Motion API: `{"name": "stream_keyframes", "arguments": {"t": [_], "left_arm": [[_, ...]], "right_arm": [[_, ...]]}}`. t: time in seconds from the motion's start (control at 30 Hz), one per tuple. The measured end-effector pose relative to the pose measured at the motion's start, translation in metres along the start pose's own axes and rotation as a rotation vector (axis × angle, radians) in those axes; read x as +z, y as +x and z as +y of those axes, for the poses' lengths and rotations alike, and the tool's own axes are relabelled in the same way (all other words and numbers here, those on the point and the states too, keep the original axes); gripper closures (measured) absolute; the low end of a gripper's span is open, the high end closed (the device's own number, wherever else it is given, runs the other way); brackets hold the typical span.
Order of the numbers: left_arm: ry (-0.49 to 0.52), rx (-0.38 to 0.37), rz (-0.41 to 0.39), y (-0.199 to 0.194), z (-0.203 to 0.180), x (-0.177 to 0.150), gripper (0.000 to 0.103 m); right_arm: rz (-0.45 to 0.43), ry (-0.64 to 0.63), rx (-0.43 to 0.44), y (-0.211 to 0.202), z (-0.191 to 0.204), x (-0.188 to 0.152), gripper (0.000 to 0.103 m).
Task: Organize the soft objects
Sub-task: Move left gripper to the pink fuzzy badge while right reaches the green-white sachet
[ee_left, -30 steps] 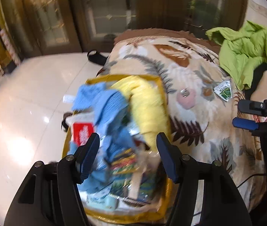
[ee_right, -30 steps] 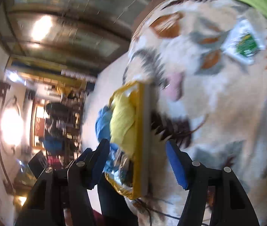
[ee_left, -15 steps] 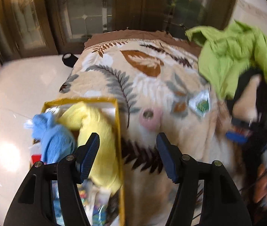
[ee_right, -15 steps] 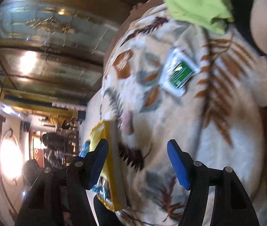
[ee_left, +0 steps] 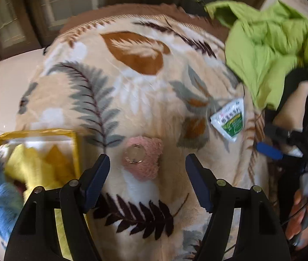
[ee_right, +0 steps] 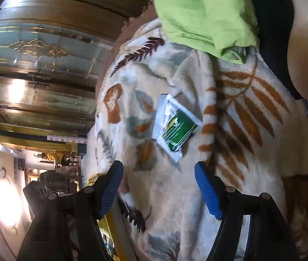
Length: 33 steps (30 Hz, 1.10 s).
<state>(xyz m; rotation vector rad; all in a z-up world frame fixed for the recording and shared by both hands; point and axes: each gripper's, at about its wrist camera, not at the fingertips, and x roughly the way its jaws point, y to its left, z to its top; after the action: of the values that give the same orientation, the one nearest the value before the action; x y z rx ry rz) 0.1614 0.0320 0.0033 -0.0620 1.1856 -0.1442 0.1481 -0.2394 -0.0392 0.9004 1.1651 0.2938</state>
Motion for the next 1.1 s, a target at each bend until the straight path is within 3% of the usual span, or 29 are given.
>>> {"name": "stream_keyframes", "arguments": {"t": [0.2, 0.53, 0.67, 0.8, 0.9, 1.0, 1.1], "left_arm": [[0.118, 0.045, 0.006, 0.021, -0.015, 0.000, 0.031], [0.148, 0.038, 0.077, 0.049, -0.009, 0.002, 0.031], [0.157, 0.041, 0.087, 0.056, -0.007, 0.004, 0.030], [0.141, 0.022, 0.072, 0.053, -0.005, 0.007, 0.030], [0.124, 0.033, 0.051, 0.048, 0.001, 0.011, 0.030], [0.126, 0.027, 0.081, 0.054, 0.004, 0.013, 0.030], [0.165, 0.046, 0.086, 0.057, -0.002, 0.009, 0.029]], "right_arm": [[-0.013, 0.045, -0.025, 0.012, -0.012, 0.015, 0.031], [0.035, 0.087, 0.020, 0.031, -0.004, 0.024, 0.030], [0.076, 0.160, 0.144, 0.033, 0.005, 0.023, 0.025], [0.076, 0.169, -0.001, 0.042, 0.008, 0.028, 0.021], [0.054, 0.201, -0.053, 0.049, -0.002, 0.031, 0.021], [0.047, 0.222, -0.081, 0.057, -0.006, 0.037, 0.021], [0.023, 0.174, -0.124, 0.063, 0.008, 0.045, 0.021]]}}
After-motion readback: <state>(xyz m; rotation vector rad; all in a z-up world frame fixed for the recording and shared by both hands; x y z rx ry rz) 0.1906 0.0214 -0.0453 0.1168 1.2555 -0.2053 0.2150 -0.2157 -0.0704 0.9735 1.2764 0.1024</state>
